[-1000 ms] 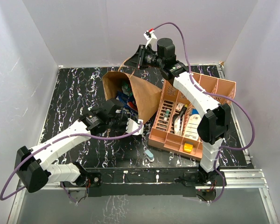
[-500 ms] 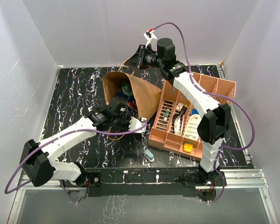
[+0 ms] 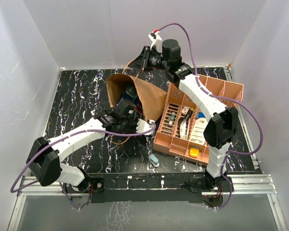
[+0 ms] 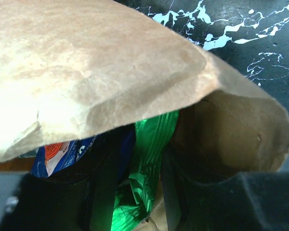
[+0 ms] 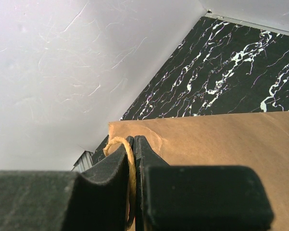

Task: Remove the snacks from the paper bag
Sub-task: Take out the snack from the paper bag.

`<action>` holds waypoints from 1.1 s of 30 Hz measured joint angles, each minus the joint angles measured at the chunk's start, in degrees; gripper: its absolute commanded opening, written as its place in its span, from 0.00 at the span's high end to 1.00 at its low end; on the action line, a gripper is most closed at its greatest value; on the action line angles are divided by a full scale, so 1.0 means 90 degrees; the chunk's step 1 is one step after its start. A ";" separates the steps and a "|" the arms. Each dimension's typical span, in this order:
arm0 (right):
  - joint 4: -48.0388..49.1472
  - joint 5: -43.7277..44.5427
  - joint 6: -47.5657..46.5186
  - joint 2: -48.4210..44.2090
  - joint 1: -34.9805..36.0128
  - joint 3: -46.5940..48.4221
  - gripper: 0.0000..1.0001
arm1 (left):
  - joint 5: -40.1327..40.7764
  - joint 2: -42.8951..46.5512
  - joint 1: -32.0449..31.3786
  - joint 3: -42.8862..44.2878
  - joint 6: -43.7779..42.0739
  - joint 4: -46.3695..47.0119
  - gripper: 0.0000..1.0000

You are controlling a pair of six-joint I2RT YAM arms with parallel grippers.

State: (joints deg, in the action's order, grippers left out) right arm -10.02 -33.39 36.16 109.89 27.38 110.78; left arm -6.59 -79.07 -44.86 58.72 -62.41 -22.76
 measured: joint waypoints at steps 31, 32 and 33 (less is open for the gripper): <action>0.0000 0.0153 -0.0005 -0.0002 -0.0007 0.0000 0.93 | 0.0180 0.1277 0.0056 0.0782 0.1059 0.0515 1.00; 0.0000 0.0155 -0.0002 -0.0002 -0.0012 0.0000 0.93 | 0.0165 0.1282 0.0056 0.0831 0.1056 0.0503 1.00; 0.0000 0.0172 -0.0002 -0.0002 -0.0017 0.0000 0.93 | 0.0143 0.1287 0.0056 0.0896 0.1047 0.0476 1.00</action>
State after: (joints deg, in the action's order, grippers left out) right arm -10.02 -31.83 36.14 109.86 27.22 110.78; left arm -5.30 -67.48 -44.36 66.78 -52.99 -18.48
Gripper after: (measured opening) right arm 0.076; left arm 0.021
